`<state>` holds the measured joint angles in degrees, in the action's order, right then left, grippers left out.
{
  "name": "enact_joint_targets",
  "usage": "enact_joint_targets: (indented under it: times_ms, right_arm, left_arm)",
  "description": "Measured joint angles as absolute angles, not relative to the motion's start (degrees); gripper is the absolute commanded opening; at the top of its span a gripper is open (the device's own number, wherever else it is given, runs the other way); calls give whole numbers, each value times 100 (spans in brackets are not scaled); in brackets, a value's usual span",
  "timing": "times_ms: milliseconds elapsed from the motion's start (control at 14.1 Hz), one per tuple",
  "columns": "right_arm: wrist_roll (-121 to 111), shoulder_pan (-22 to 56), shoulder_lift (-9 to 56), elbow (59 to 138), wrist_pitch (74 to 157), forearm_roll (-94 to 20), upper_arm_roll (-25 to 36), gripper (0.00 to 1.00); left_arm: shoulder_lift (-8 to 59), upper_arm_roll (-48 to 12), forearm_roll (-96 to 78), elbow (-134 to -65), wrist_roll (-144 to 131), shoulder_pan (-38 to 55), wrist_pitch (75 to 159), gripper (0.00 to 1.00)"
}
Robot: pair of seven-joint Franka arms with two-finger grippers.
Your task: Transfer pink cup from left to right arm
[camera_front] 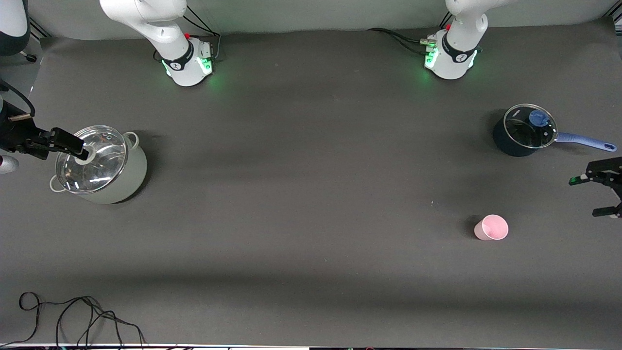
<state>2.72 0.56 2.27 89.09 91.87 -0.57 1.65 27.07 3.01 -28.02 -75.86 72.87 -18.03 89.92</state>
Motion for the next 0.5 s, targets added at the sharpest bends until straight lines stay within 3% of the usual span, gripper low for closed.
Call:
enact_joint_targets:
  times_ms: [498]
  right_arm:
    - [274,55,228,8911,9177,-57,162,100]
  left_arm:
    - [4031,299,-4577,-7612,10257,-2505,9347,100]
